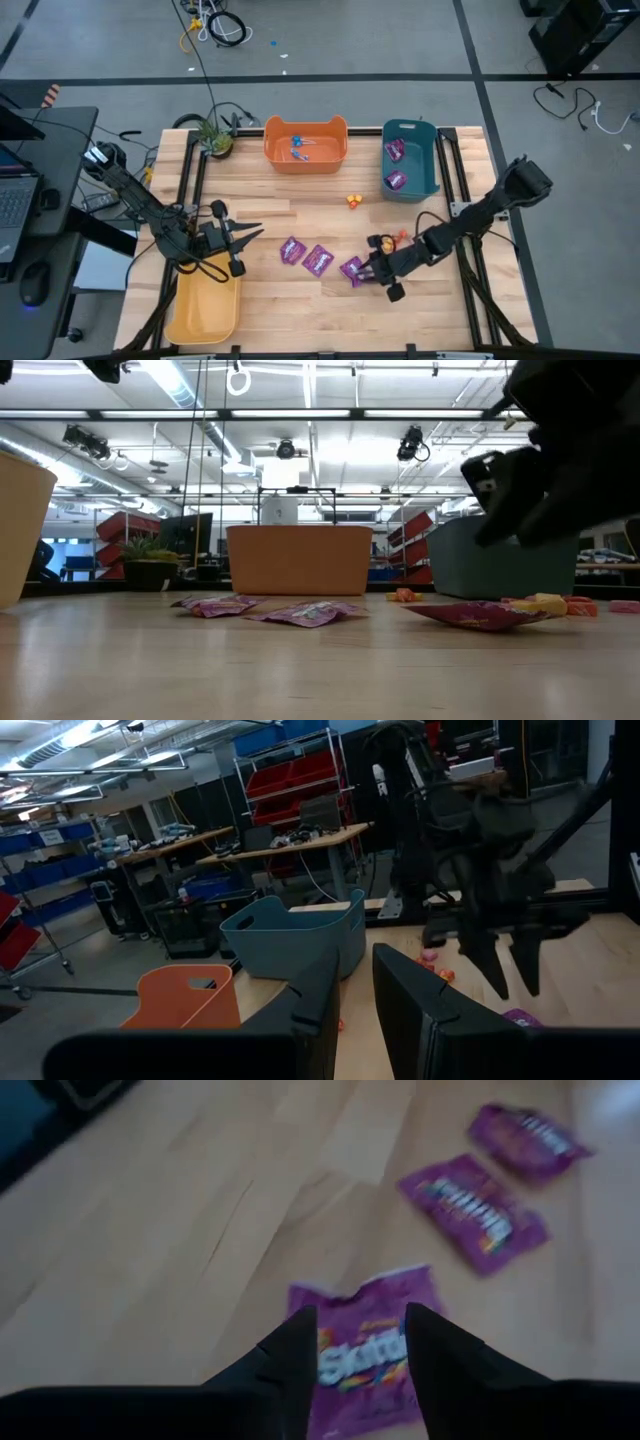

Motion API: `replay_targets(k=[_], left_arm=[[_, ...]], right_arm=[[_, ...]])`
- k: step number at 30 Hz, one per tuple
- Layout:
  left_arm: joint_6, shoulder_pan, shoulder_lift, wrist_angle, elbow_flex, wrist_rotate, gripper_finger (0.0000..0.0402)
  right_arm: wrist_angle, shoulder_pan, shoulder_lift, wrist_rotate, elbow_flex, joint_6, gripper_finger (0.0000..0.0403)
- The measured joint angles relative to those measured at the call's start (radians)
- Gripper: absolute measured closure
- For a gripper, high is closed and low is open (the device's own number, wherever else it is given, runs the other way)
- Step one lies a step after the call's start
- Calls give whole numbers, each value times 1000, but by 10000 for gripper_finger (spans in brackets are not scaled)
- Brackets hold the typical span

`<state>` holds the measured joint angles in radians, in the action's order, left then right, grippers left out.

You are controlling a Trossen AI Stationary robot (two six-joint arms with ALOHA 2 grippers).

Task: Sort candy
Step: Put the bottom right purple candy into the blue bin

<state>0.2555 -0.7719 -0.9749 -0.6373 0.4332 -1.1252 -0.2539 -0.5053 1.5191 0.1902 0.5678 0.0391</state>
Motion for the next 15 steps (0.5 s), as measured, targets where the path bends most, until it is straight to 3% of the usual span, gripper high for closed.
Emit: replay_targets(k=[10, 15], left_arm=[[1, 0, 0, 1, 0, 0, 335], [1, 0, 0, 1, 0, 0, 335]], right_arm=[[-6, -44, 101, 103, 0, 9, 207], [-11, -45, 133, 107, 7, 10, 187]])
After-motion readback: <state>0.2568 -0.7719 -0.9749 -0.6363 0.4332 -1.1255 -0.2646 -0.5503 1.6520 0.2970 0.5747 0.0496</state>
